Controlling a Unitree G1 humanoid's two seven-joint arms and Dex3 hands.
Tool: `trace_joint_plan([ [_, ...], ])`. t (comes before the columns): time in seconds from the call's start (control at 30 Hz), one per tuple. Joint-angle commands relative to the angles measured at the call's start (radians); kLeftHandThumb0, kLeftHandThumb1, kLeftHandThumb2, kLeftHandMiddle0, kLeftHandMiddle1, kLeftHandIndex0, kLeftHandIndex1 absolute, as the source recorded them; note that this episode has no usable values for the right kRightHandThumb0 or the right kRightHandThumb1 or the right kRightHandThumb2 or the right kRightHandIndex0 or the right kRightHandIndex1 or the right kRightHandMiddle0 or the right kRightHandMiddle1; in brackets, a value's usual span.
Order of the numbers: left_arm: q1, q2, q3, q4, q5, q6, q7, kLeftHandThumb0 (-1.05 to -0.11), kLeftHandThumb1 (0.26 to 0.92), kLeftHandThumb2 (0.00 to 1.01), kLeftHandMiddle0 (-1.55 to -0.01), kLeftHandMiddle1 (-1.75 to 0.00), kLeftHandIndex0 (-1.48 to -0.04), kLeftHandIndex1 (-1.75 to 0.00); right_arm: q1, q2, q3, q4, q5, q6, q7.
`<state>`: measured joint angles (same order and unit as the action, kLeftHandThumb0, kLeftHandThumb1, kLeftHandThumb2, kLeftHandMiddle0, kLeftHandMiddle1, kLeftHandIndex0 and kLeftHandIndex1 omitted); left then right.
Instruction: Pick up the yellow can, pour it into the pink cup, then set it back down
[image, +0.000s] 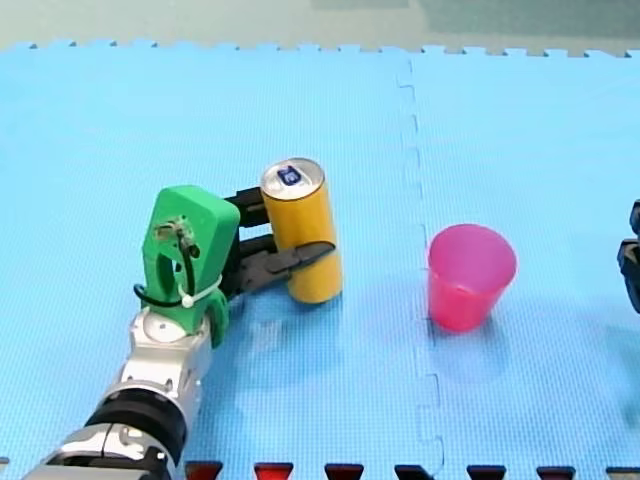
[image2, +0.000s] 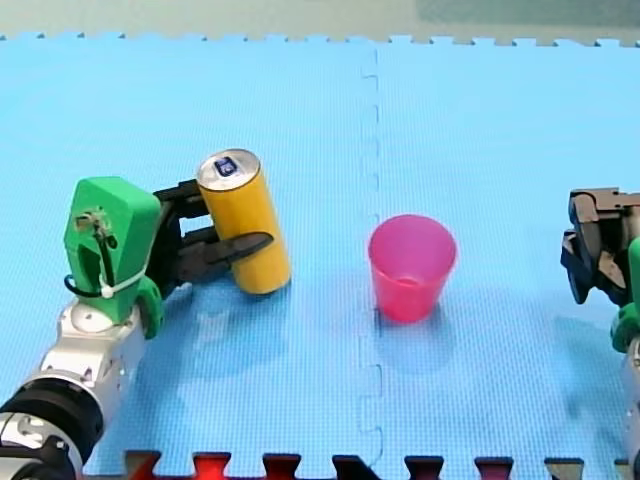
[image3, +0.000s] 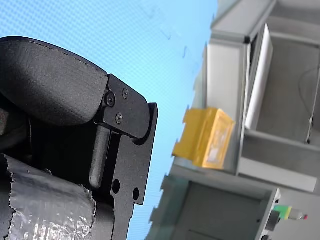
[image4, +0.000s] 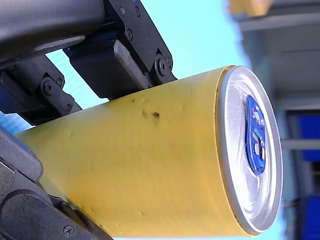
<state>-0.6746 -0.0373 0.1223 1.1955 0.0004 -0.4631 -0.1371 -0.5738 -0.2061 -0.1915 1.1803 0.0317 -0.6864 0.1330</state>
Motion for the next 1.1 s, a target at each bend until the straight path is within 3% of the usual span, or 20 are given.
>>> trace_joint_plan([
  [0.0, -0.01, 0.011, -0.021, -0.038, 0.028, -0.057, 0.048, -0.4, 0.735, 0.0, -1.37, -0.02, -1.24, 0.0, -0.001, -0.001, 0.001, 0.003, -0.001, -0.003, -0.007],
  [0.23, -0.022, 0.025, -0.086, -0.054, 0.131, -0.156, 0.194, -0.367, 0.741, 0.0, -1.38, -0.01, -1.24, 0.0, -0.004, 0.006, 0.01, 0.009, -0.008, -0.001, -0.019],
  [0.43, -0.027, 0.05, -0.182, -0.078, 0.3, -0.226, 0.414, -0.349, 0.754, 0.0, -1.36, 0.0, -1.24, 0.0, -0.007, 0.01, 0.013, 0.012, -0.011, 0.006, -0.024],
  [0.57, -0.045, 0.066, -0.241, -0.12, 0.395, -0.179, 0.493, -0.34, 0.766, 0.01, -1.34, 0.0, -1.22, 0.0, -0.01, 0.012, 0.017, 0.013, -0.017, 0.015, -0.032],
  [0.77, -0.069, 0.054, -0.292, -0.133, 0.445, -0.109, 0.55, -0.346, 0.775, 0.01, -1.29, 0.0, -1.21, 0.0, -0.013, 0.014, 0.02, 0.011, -0.016, 0.029, -0.03],
  [0.9, -0.099, 0.066, -0.366, -0.129, 0.529, -0.055, 0.599, -0.35, 0.779, 0.0, -1.29, 0.0, -1.21, 0.0, -0.015, 0.016, 0.019, 0.012, -0.014, 0.035, -0.026],
  [1.07, -0.126, 0.046, -0.424, -0.121, 0.583, -0.02, 0.664, -0.362, 0.783, 0.0, -1.32, -0.01, -1.22, 0.0, -0.017, 0.021, 0.022, 0.01, -0.017, 0.038, -0.029],
])
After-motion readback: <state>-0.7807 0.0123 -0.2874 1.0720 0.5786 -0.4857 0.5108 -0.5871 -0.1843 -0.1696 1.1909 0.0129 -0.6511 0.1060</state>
